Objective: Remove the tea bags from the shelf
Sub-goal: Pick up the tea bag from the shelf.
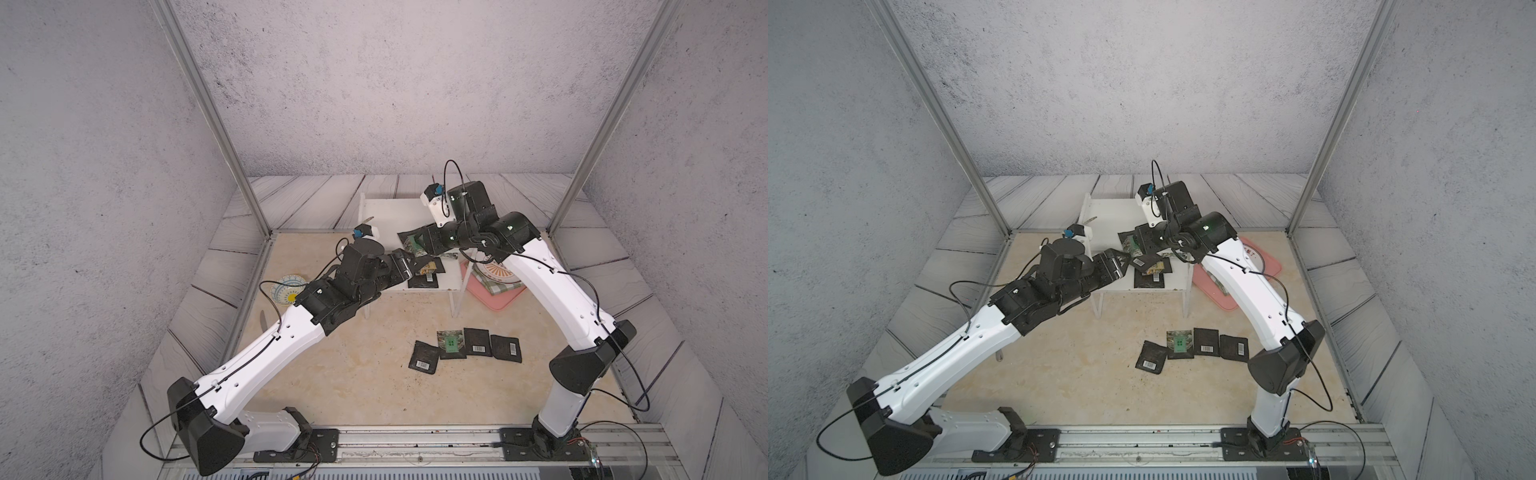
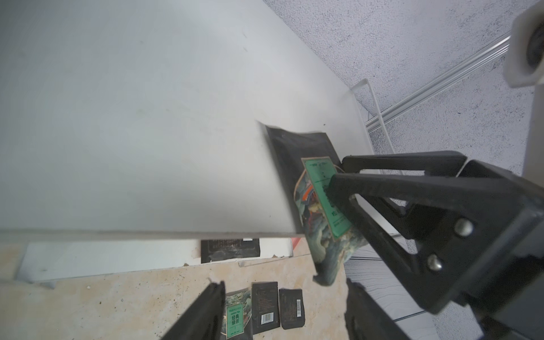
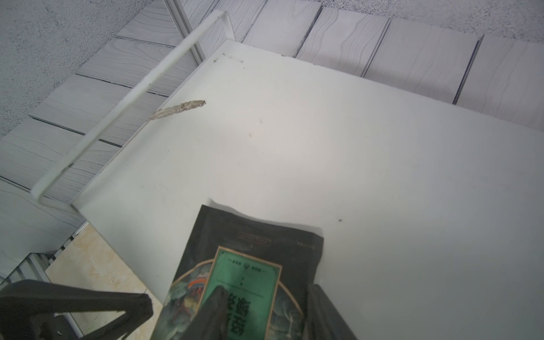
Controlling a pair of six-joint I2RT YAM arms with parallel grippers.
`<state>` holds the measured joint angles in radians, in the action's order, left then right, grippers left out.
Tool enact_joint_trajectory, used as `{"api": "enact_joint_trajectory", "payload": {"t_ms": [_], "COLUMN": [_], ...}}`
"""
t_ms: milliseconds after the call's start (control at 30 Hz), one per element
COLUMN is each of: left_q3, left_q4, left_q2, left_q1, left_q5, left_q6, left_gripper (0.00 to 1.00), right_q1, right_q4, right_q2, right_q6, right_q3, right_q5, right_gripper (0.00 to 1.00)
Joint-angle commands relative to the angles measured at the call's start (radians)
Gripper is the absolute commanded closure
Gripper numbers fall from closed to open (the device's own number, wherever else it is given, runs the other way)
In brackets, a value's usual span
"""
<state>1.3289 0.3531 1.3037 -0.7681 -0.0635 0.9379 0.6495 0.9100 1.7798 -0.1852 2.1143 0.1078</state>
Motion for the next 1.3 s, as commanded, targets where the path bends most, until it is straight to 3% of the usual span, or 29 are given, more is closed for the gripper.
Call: {"api": "enact_joint_trajectory", "payload": {"t_ms": [0,267,467,533,733,833,1067,1267], "left_q3": [0.045,0.049,0.037,0.029,0.017,-0.004,-0.053,-0.116], "left_q4": [-0.033,-0.070,-0.087,-0.089,-0.074,-0.067,-0.023,0.078], "left_q2": [0.024,0.044,0.044,0.038,0.013,-0.015,-0.083,-0.169], "left_q1": [-0.008,-0.007,-0.007,-0.006,-0.007,-0.007,-0.007,-0.011], "left_q5": [-0.018,-0.013,0.007,0.009,0.036,0.055,0.143,0.211], "left_q6": [0.005,-0.003,-0.004,-0.003,-0.013,-0.022,-0.048,-0.105], "left_gripper": [0.33,0.46,0.67,0.80,0.95,1.00,1.00,1.00], "right_q1": [0.005,0.004,0.004,0.005,0.004,0.005,0.005,0.003], "right_q4": [0.062,0.038,0.026,0.021,0.010,0.010,0.021,0.006], "right_q2": [-0.035,-0.066,-0.099,-0.113,-0.154,-0.181,-0.286,-0.464], "right_q6": [-0.024,-0.038,-0.043,-0.049,-0.060,-0.065,-0.086,-0.112], "right_q3": [-0.035,-0.069,-0.102,-0.114,-0.139,-0.146,-0.204,-0.377], "right_q5": [0.033,0.076,0.085,0.086,0.080,0.073,0.044,-0.007], "right_gripper": [0.54,0.54,0.55,0.55,0.54,0.54,0.47,0.41]}}
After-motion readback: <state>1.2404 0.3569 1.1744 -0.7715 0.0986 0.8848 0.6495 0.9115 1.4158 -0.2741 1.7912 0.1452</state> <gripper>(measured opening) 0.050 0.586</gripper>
